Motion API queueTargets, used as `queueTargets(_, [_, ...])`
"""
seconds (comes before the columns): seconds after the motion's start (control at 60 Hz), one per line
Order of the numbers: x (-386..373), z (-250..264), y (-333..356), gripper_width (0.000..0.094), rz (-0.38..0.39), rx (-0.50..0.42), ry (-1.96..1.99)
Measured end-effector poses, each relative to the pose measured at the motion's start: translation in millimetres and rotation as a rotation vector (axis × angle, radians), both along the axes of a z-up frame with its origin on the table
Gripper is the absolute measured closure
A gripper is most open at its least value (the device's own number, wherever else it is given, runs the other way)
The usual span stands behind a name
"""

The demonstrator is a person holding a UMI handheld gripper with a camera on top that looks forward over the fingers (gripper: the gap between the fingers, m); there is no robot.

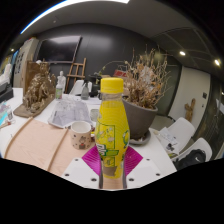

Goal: Pour water

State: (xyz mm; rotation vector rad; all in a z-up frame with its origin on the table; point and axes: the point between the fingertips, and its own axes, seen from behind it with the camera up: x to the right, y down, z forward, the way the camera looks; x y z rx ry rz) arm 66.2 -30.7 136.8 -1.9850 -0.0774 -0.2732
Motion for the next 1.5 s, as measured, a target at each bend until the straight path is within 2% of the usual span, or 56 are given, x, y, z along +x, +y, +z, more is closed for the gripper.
queueTargets(0.133, [45,16,46,0.0676,-0.019,-0.01,-0.225])
queueTargets(0.267, [71,35,96,0.0675,0.015,-0.011,-0.544])
queueTargets(0.433, [70,40,145,0.0673,0.119,-0.021,-0.97])
queueTargets(0.6, [56,49,174,0.0675,0.209,0.013,-1.362])
queueTargets(0.9, [42,39,192,0.0675,0.306,0.01,-1.614])
queueTargets(1.1, [45,41,188,0.0674,0.28,0.003,-1.474])
queueTargets(1.183, [41,49,181,0.0674,0.263,0.032,-1.325])
queueTargets(1.35, [26,68,164,0.0674,0.203,0.101,-0.706])
queueTargets(1.5, [17,54,160,0.0674,0.165,0.086,-0.173])
